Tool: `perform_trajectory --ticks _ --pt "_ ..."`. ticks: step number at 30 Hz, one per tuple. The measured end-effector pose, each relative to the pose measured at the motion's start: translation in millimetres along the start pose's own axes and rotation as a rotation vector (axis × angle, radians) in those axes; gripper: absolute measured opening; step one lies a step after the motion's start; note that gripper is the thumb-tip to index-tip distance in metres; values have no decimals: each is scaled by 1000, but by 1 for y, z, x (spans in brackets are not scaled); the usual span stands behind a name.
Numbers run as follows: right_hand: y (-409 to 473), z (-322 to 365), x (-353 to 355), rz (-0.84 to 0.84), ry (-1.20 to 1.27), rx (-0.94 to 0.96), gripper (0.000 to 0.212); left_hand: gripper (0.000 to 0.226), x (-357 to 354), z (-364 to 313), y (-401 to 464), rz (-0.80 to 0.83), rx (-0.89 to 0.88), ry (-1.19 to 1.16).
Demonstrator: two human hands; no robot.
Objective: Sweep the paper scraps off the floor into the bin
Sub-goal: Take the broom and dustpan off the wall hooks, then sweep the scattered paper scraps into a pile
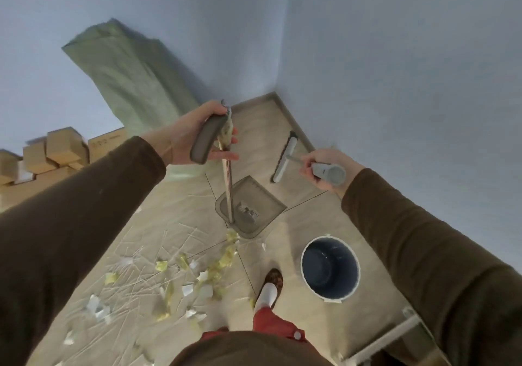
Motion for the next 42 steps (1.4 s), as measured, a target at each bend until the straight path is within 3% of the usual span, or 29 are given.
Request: perform_trajectory --ticks 3,7,8,11,12,15,19,20,22,26,33,38,42 --pt "-23 -46 -34 20 -268 68 24 36 27 31 -32 -60 -18 34" --pt "-49 -125 -61 -16 -315 99 16 25 55 66 -88 -90 -52 140" --pt "-51 -147 -65 -5 -266 67 7 31 59 72 -103 -97 -57 188" --pt "-60 -204 -76 108 -50 -115 15 65 67 90 -145 -109 -34 354" --pt "-65 -215 -79 136 -8 -151 15 63 67 96 -157 -112 -37 384" --pt "-80 -241 -90 200 97 -128 20 27 73 112 -190 -157 -93 363" --pt "-103 -286 -105 377 561 -187 22 26 93 142 -232 -235 -117 234" --pt "-109 -297 -107 401 580 -198 18 24 99 150 -242 -263 -121 203" --pt "-117 -323 -102 327 348 -182 10 23 104 167 -263 -293 -118 177" --pt "-123 -358 -70 19 -262 -99 13 38 100 205 -309 -377 -123 229" --pt "-163 -446 -56 150 -143 -122 13 43 89 303 -383 -555 -70 193" --pt "-178 -492 -52 162 -236 -100 12 25 110 357 -432 -622 -92 104" --pt "-194 -527 -59 196 -279 -94 17 29 129 391 -475 -697 -91 58"
Point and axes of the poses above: each hand's wrist, its own y-axis towards the middle knuckle, its own x-axis out of the back of the hand, z = x × y, the point moved 8 cm from there along y, towards the middle knuckle
